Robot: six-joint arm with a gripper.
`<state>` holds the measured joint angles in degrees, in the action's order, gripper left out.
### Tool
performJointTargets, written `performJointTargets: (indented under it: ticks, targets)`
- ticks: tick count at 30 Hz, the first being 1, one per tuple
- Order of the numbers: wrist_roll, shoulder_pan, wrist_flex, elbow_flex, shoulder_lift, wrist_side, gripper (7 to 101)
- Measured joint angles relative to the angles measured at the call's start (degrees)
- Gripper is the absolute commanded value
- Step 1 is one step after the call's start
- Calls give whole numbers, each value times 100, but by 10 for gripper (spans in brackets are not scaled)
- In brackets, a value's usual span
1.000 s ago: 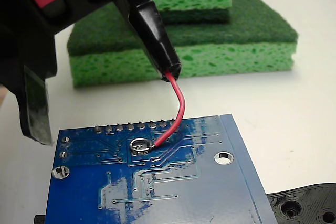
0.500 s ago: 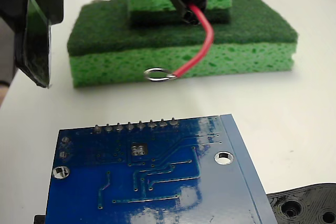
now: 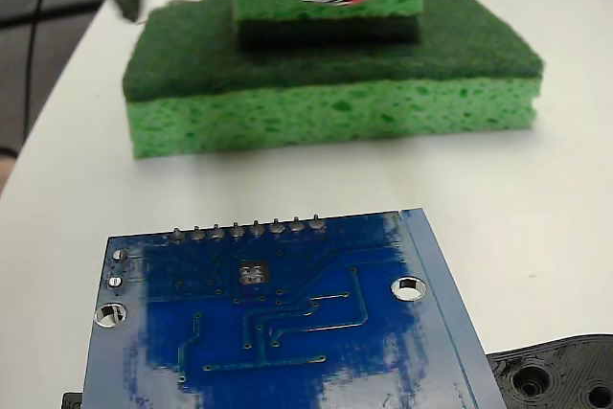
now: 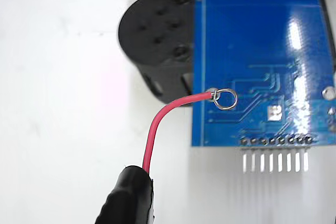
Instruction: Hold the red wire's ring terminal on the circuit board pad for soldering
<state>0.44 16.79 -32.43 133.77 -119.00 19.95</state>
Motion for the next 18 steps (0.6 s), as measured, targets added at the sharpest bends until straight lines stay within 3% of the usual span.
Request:
performJointTargets:
  ticks: [7, 14, 18]
  targets:
    - [510, -571, -70, 976, -1151, -1099, 1003]
    - [809, -940, -624, 2153, -3243, -1661, 1003]
    - [844, -1248, -563, 2268, -3146, -1978, 1003]
